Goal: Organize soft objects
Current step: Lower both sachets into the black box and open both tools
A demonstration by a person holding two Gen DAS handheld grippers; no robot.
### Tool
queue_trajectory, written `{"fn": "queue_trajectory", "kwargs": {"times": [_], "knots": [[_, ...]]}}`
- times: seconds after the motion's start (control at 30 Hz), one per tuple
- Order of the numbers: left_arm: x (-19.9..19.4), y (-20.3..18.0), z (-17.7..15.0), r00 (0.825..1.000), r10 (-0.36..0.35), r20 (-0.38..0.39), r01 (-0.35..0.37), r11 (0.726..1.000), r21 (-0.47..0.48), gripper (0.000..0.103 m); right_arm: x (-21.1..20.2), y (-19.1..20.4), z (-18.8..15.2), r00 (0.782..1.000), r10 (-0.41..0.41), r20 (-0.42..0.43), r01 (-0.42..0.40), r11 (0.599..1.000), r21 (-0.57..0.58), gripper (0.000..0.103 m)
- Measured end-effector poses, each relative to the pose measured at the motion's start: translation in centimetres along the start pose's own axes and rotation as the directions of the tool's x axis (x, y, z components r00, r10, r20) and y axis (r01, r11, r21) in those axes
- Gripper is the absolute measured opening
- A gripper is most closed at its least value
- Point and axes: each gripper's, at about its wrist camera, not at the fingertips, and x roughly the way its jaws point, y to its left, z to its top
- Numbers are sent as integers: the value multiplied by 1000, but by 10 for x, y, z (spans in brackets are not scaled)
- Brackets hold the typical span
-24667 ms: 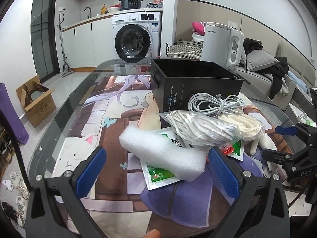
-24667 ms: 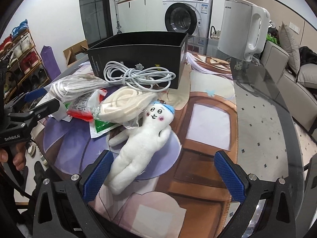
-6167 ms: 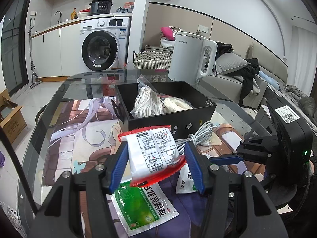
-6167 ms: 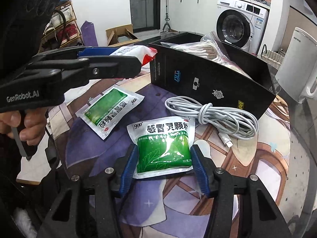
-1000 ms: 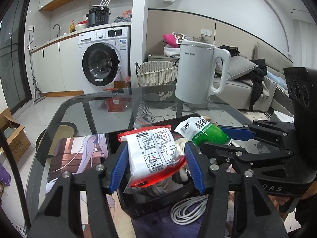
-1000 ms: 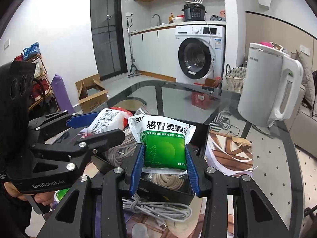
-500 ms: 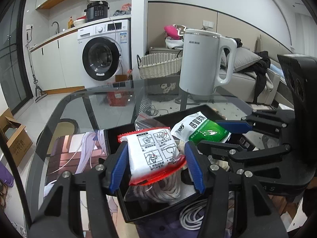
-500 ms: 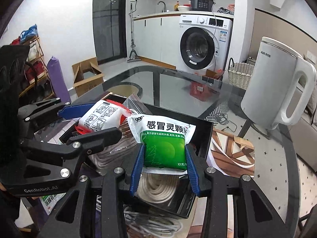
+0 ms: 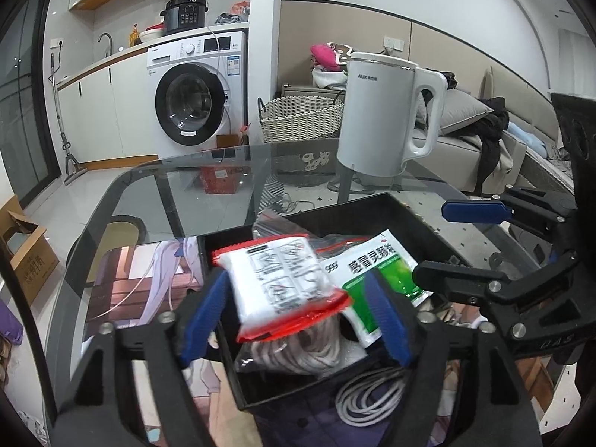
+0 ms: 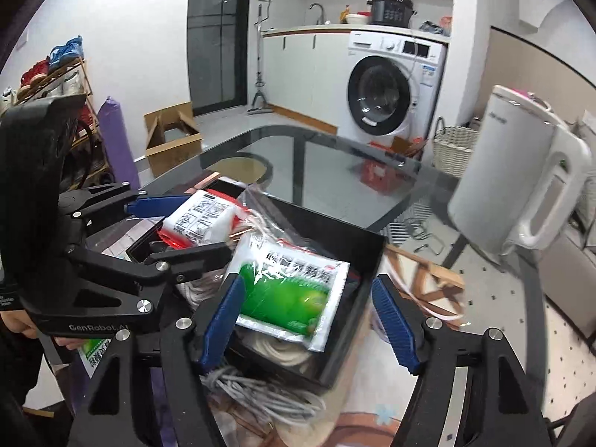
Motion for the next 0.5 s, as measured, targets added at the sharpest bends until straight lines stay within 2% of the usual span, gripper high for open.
{"fn": "queue_trajectory", "kwargs": {"times": [0.2, 0.37, 0.5], "knots": [[-7, -2, -2, 999, 34, 15, -34, 999, 15, 103, -11, -8, -7, 1000, -18, 8, 18, 999, 28, 82], [-20, 5, -8, 999, 27, 18, -27, 999, -18, 103, -24, -11, -15, 999, -24, 29, 23, 998, 53, 85], [-35, 6, -15, 999, 32, 19, -31, 999, -19, 103, -34, -12, -23, 999, -20, 46, 16, 996, 89, 92]]}}
